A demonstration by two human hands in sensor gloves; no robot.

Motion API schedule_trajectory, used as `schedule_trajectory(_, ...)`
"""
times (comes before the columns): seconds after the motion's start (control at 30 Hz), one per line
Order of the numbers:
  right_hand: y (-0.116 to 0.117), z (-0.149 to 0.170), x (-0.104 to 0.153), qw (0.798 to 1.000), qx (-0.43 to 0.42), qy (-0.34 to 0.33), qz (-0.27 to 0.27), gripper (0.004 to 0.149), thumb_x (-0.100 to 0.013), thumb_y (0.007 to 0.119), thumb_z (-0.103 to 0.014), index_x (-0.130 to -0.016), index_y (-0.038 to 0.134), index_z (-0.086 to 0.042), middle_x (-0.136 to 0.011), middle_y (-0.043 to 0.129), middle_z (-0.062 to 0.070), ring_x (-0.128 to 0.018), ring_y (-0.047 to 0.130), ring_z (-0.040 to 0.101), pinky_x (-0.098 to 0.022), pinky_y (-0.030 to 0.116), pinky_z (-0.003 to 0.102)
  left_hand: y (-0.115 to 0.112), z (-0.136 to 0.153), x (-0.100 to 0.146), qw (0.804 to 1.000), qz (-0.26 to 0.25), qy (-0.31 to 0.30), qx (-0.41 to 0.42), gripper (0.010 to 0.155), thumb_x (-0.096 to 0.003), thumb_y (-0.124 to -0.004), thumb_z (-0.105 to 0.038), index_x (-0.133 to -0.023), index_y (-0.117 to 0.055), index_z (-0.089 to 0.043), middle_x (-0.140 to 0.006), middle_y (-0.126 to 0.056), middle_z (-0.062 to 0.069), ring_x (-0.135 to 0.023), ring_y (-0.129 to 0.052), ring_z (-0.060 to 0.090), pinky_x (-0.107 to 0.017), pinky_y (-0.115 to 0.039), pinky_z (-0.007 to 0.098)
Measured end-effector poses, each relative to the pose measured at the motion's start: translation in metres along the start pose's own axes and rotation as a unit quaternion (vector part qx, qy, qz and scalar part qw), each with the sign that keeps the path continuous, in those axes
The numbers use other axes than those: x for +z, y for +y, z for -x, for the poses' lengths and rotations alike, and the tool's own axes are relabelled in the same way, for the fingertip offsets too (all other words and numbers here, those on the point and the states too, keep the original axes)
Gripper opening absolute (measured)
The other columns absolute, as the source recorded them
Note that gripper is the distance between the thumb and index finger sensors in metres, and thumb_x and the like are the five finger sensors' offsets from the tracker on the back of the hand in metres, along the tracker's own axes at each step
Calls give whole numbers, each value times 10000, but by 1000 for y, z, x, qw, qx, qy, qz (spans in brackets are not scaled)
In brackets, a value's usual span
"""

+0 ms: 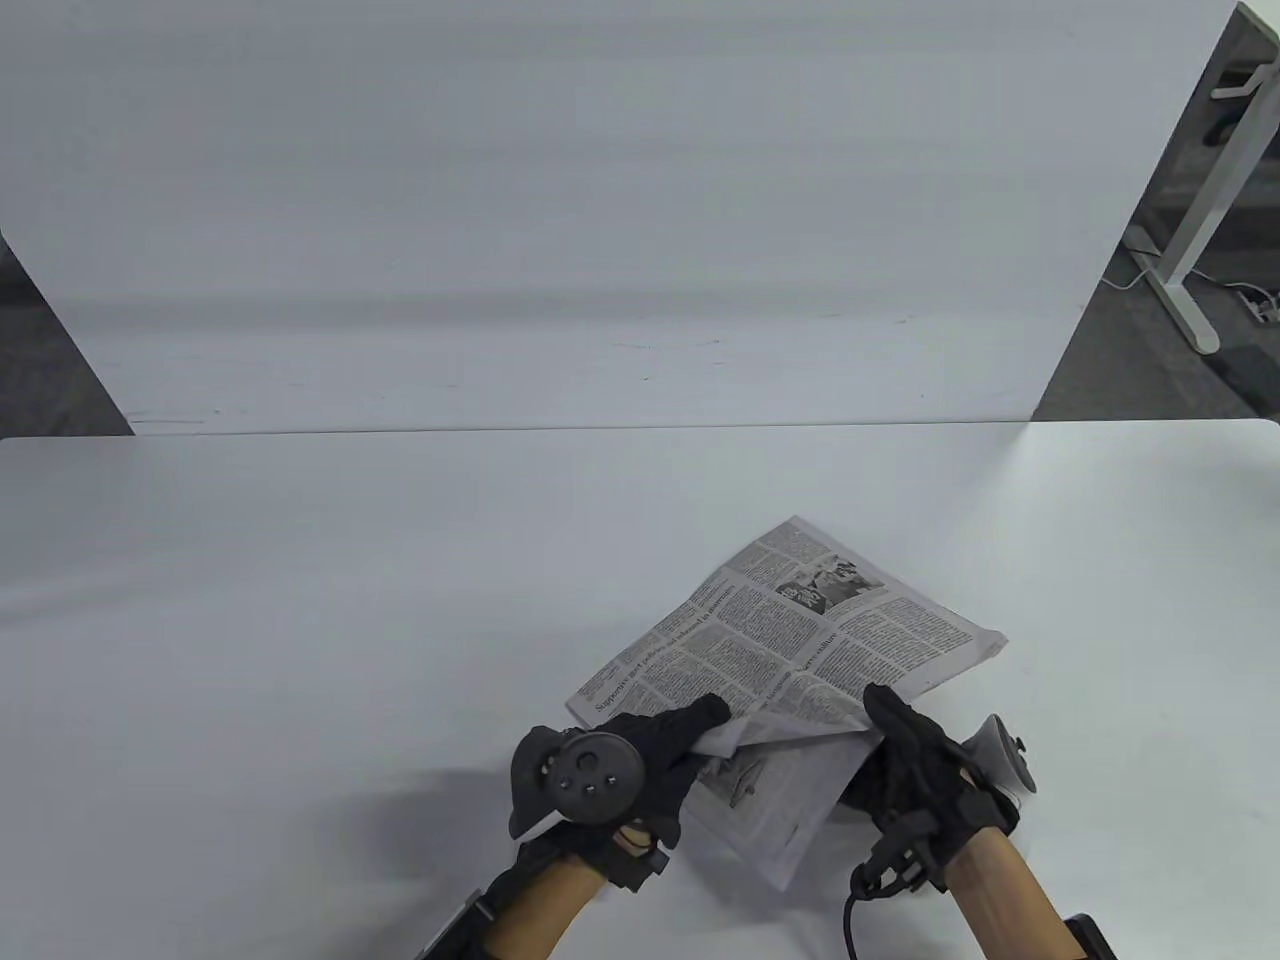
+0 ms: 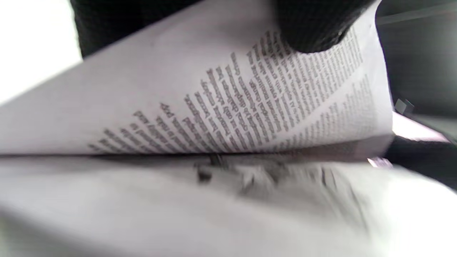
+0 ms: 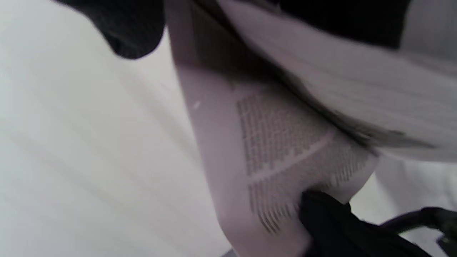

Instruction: Unfold folded newspaper and lay flat

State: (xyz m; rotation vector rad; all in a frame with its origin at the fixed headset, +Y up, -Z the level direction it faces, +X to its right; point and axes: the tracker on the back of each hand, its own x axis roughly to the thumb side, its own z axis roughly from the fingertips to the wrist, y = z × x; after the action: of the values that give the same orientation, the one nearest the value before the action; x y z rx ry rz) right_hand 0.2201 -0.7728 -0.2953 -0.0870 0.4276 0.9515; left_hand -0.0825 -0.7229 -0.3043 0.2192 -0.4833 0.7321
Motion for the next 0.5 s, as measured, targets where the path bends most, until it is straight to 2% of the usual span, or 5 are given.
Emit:
schedule_trajectory(0.07, 4, -3, -1, 999, 22, -6, -25, 934, -475, 819, -471, -1045, 185, -89, -1086, 283, 340, -882, 534, 706, -524, 769, 673, 4, 12, 1, 997, -2, 46, 57, 455, -463, -758, -338, -868, -863, -159, -705, -1066, 117, -558, -1156, 328, -489, -879, 485)
schedule_trajectory(0.23, 8, -5, 0, 998, 55, -17, -27, 986, -430, 901, -471, -1049, 239, -83, -1088, 320, 338, -875, 579, 711, -509, 792, 677, 12, 23, 3, 990, 8, 79, 117, 449, -463, -761, -339, -860, -872, -162, -675, -1080, 107, -518, -1169, 316, -471, -889, 474)
schedule_trajectory(0.37, 8, -7, 0, 997, 65, -25, -31, 993, -416, 923, -469, -1052, 264, -83, -1091, 350, 331, -869, 613, 708, -503, 811, 669, 19, 30, 3, 980, -2, 100, 174, 449, -467, -754, -342, -864, -866, -165, -675, -1079, 101, -517, -1170, 304, -469, -893, 465)
schedule_trajectory(0.4, 7, -7, 0, 997, 64, -24, -26, 972, -425, 920, -445, -1051, 270, -85, -1089, 362, 330, -866, 636, 698, -502, 823, 655, 21, 32, 4, 975, -8, 108, 195, 451, -466, -756, -340, -864, -867, -161, -677, -1077, 103, -515, -1170, 309, -469, -891, 469)
schedule_trajectory(0.5, 4, -6, 1, 997, 73, -13, 14, 806, -462, 845, -258, -1042, 306, -105, -1065, 453, 319, -825, 761, 633, -480, 886, 567, 27, 41, 5, 958, -20, 125, 256, 452, -468, -755, -342, -868, -863, -161, -681, -1075, 105, -518, -1168, 311, -471, -889, 470)
